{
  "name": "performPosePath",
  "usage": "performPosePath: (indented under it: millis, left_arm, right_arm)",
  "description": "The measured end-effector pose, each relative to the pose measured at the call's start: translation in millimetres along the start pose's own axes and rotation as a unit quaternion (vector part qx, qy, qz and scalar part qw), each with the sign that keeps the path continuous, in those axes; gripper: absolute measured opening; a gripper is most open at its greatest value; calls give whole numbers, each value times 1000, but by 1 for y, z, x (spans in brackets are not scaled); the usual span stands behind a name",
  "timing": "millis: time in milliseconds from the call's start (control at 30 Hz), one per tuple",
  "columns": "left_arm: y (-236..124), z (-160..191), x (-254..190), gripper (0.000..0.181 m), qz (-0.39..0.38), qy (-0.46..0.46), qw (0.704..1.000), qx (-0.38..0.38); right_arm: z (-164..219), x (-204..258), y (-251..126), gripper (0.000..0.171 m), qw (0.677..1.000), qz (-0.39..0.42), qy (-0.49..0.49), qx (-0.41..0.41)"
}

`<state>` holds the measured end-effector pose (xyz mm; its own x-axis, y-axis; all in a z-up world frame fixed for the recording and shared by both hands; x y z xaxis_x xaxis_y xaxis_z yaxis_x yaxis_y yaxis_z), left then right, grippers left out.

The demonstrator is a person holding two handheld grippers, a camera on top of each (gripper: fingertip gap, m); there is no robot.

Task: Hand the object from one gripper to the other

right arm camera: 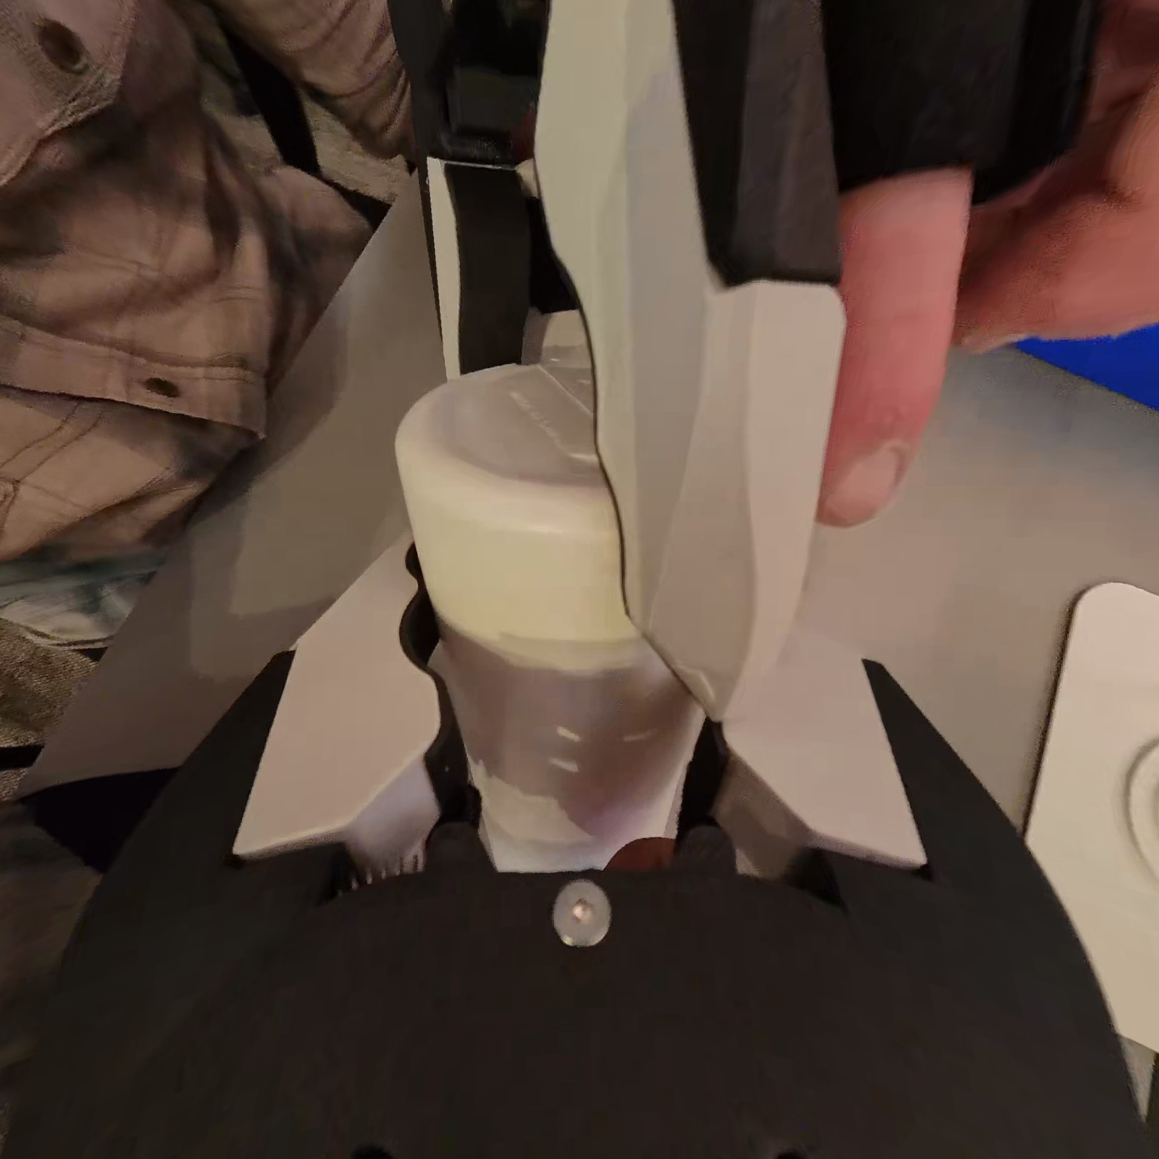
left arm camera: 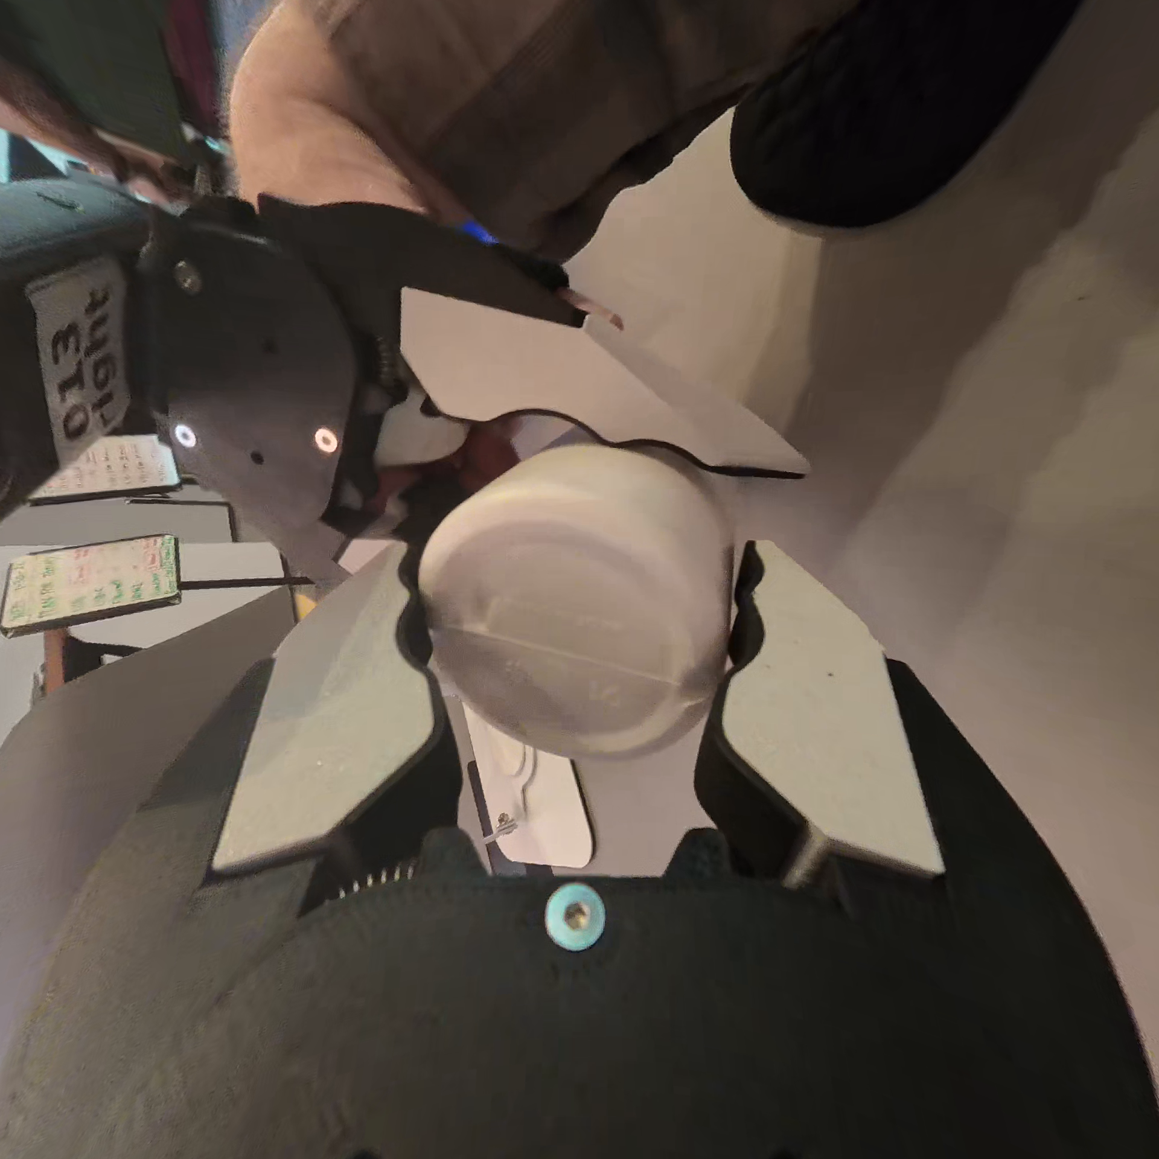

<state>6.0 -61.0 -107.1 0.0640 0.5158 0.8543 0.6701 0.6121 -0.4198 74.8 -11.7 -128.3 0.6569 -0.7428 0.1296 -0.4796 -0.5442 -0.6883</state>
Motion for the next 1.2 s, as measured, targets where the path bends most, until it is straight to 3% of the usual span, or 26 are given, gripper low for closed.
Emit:
performPosePath:
  millis: [300,700,933,1100,1200]
  left_arm:
    - [9,-9,-6,93,-2,18,1000,0]
    - [11,-6,2,92,-37,3,999,-30]
    - [7,4,14,93,-68,-22,997,-30]
    - [1,27,35,92,-100,-111,988,-42]
    - [0,44,45,92,-105,-182,976,-51]
  right_arm:
    - [10,7,-2,93,999,-32,3,14]
    - [9,7,-16,91,1000,-4,11,-16]
    - [9,1,-35,109,997,79,13,-22]
    - [5,0,-71,113,975,217,-5,-38]
    - [7,-2,-90,113,949,314,-19,-8]
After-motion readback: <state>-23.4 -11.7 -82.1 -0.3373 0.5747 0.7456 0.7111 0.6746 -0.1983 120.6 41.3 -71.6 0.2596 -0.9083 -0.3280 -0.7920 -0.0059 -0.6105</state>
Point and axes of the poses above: each gripper's, where its closed fingertips meet, y out along the fingers, z out of its underside, x = y × z across the jaws, the point moved 8 cm from there along -y, back along the fingers, and after that the axes turned 12 degrees about -z, right-handed, at the moved point
